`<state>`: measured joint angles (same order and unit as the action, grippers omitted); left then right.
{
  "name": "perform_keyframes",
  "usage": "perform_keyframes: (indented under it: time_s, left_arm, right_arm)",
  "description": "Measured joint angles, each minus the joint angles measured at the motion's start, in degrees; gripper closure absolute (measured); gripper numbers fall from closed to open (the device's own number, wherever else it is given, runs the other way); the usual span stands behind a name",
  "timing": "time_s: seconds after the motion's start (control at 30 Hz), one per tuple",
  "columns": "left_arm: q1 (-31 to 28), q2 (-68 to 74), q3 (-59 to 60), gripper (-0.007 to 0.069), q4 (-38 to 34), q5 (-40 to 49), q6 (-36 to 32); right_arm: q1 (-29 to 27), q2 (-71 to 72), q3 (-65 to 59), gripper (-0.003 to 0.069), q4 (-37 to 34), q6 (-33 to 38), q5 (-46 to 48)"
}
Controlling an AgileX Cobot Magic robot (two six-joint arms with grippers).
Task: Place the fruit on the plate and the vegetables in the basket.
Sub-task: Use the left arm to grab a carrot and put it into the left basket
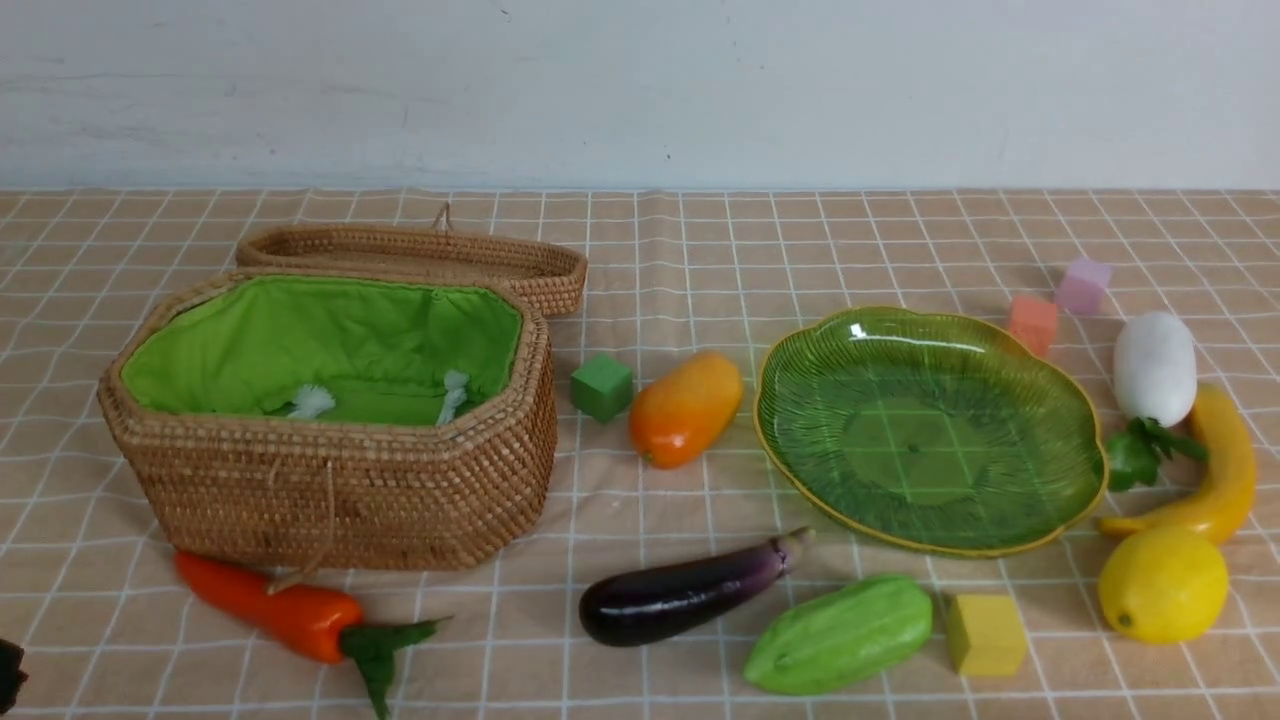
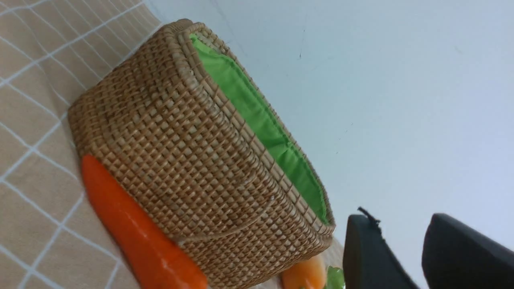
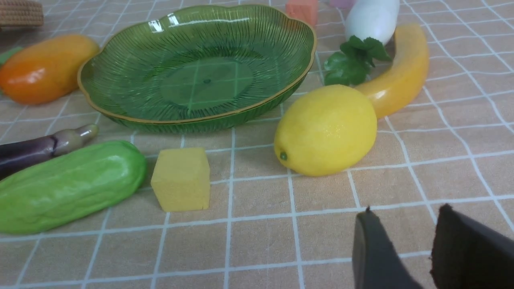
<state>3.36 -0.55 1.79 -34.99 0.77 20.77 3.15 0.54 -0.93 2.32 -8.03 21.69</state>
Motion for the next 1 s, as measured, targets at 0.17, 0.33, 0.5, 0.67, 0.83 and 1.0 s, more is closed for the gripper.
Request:
perform_keyframes:
  time_s: [0.17,0.33,0.5,0.67,0.83,1.0]
  left_arm:
    - [0.0,0.0,-2.8,0.0568,-1.2,4.2,-3.5]
    - [0.0,4.4,-16.3,0.0638,-1.1,20.8,-14.1]
    - [0.0,18.4,-24.8,0.0638,-0.8,40.5,-23.1]
    - [0.0,28.7,-27.5,0.0638,-0.8,44.7,-28.5]
    - [0.0,37.6,-31.9,0.0638,-0.8,47.4,-37.8]
    - [0.0,44.5,-39.1,0.0638,-0.7,55.6,-43.3]
  right_arm:
    - [0.0,0.0,0.0,0.0417,0.0,0.0,0.0]
    - [0.0,0.0,-0.3,0.0417,-7.0,-5.8,-2.2]
    - [0.0,0.0,-0.5,0.0417,-18.7,-12.8,-9.2]
    - [0.0,0.0,-0.5,0.0427,-23.7,-14.5,-14.4]
    - [2.6,-1.5,8.9,0.0513,-28.2,-10.9,-0.4]
    - [8.8,-10.8,29.6,0.0589,-28.7,3.1,22.6]
